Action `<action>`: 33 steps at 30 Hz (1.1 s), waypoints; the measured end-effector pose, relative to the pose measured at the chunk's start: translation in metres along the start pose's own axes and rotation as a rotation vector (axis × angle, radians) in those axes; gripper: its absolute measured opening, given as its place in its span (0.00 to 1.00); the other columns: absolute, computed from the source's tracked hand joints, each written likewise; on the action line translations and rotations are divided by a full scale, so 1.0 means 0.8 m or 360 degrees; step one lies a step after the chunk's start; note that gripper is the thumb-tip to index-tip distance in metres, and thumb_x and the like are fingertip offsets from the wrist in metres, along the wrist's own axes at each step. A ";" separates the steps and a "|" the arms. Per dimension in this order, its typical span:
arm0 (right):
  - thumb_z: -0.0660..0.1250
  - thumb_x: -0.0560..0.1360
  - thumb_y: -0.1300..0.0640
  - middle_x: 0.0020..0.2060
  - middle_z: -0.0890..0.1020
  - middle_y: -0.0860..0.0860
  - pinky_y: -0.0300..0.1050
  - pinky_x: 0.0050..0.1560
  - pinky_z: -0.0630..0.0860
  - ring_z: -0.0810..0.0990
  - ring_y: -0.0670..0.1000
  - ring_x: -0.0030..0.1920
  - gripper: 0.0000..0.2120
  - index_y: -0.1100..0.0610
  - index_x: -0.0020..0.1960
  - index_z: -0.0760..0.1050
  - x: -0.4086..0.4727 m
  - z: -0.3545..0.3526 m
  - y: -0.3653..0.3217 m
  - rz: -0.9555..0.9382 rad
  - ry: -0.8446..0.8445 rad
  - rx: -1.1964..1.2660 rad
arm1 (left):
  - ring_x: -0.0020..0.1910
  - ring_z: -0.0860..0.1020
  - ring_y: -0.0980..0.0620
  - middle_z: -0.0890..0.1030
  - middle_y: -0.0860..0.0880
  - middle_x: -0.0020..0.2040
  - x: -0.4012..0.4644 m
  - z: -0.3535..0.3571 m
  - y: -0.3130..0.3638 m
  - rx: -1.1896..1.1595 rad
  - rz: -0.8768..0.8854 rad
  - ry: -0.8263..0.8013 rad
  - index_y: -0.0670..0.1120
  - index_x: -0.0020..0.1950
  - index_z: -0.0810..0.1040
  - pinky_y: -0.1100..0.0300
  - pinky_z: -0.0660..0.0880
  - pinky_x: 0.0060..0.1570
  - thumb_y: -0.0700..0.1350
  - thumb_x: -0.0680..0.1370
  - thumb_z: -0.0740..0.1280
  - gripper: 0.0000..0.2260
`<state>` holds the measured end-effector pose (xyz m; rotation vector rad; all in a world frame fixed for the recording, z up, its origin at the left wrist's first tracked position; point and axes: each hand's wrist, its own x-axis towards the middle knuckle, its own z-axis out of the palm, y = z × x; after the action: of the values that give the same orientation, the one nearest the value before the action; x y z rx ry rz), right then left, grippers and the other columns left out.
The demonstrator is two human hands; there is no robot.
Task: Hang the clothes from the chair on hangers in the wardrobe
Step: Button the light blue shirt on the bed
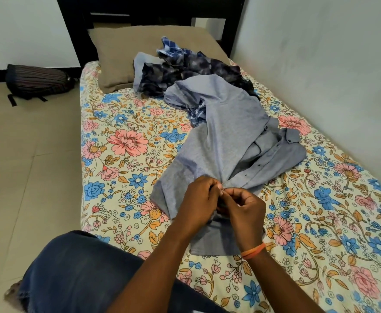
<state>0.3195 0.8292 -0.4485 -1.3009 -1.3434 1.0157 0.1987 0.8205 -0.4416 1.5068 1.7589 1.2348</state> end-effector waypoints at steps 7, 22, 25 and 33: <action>0.70 0.76 0.64 0.42 0.85 0.61 0.47 0.36 0.83 0.86 0.56 0.41 0.05 0.66 0.49 0.81 -0.005 0.000 -0.009 0.0561 -0.0098 0.0626 | 0.35 0.73 0.57 0.76 0.51 0.37 -0.002 0.011 -0.001 -0.0114 -0.0244 -0.0105 0.46 0.43 0.75 0.59 0.71 0.39 0.43 0.84 0.58 0.11; 0.70 0.73 0.43 0.29 0.77 0.51 0.42 0.31 0.66 0.77 0.53 0.32 0.20 0.56 0.31 0.72 0.119 -0.027 -0.003 -0.0080 -0.0047 -0.1186 | 0.50 0.75 0.43 0.77 0.43 0.51 0.061 0.036 0.043 0.1055 0.0408 0.0165 0.43 0.54 0.78 0.50 0.73 0.44 0.41 0.74 0.68 0.09; 0.71 0.68 0.38 0.33 0.79 0.55 0.42 0.32 0.66 0.81 0.58 0.37 0.22 0.55 0.32 0.72 0.126 -0.028 0.020 0.0129 -0.0213 -0.1330 | 0.53 0.76 0.43 0.78 0.43 0.53 0.088 0.050 0.038 0.1305 0.0214 0.0063 0.44 0.57 0.76 0.50 0.74 0.44 0.45 0.77 0.68 0.10; 0.67 0.67 0.37 0.31 0.79 0.55 0.43 0.32 0.67 0.81 0.58 0.37 0.23 0.58 0.32 0.73 0.123 -0.042 0.053 0.0325 -0.0148 -0.1225 | 0.38 0.79 0.51 0.82 0.49 0.38 0.116 0.033 -0.013 0.0225 -0.0568 0.0069 0.41 0.41 0.83 0.60 0.73 0.41 0.40 0.77 0.68 0.08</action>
<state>0.3648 0.9289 -0.4750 -2.0060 -1.7895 0.7064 0.1924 0.9172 -0.4470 1.1751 2.0708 0.9857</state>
